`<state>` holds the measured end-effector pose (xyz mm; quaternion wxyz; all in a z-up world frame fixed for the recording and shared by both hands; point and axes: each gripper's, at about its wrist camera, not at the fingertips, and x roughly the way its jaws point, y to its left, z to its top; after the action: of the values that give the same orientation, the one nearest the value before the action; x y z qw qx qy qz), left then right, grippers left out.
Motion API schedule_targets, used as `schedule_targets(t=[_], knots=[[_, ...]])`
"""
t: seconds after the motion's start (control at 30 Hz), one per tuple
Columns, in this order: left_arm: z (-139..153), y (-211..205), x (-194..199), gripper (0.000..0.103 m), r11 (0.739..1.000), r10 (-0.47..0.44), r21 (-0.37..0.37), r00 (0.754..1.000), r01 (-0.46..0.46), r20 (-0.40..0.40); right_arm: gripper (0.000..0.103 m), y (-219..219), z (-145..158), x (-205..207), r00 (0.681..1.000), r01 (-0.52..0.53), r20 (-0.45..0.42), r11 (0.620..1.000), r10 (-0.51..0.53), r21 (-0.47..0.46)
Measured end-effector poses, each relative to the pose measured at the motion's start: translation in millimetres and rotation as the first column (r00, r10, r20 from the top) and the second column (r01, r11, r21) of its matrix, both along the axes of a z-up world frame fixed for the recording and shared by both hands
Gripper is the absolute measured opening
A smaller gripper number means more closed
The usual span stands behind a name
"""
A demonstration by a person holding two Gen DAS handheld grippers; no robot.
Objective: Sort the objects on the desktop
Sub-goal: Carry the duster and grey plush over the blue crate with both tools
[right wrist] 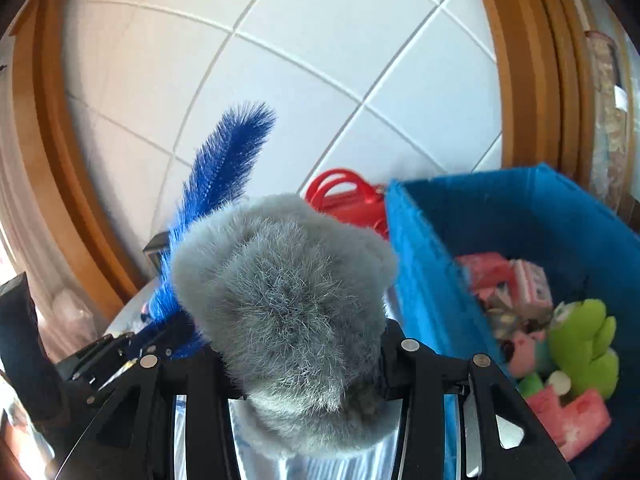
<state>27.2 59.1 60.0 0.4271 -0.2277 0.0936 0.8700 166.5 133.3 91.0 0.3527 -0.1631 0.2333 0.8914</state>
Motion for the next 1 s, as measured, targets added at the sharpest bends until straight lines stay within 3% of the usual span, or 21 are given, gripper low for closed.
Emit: schedule_targets(t=[0.17, 0.33, 0.5, 0.8, 1.0], knots=[[35, 73, 42, 0.013, 0.993, -0.11, 0.036, 0.994, 0.109, 0.021, 0.042, 29, 45, 68, 0.991, 0.132, 0.004, 0.99, -0.133, 0.054], [67, 146, 86, 0.012, 0.98, -0.186, 0.078, 0.981, 0.181, 0.056, 0.042, 75, 66, 133, 0.972, 0.233, 0.028, 0.97, -0.235, 0.068], [91, 202, 127, 0.012, 0.971, -0.226, 0.101, 0.968, 0.215, 0.109, 0.042, 120, 66, 181, 0.946, 0.309, 0.073, 0.947, -0.316, 0.088], [47, 269, 149, 0.012, 0.975, -0.209, -0.042, 0.967, 0.218, 0.148, 0.042, 187, 21, 207, 0.927, 0.334, 0.164, 0.941, -0.338, 0.052], [33, 275, 153, 0.02, 0.979, -0.165, -0.103, 0.981, 0.175, 0.098, 0.043, 202, -3, 201, 0.927, 0.315, 0.2, 0.948, -0.317, 0.043]])
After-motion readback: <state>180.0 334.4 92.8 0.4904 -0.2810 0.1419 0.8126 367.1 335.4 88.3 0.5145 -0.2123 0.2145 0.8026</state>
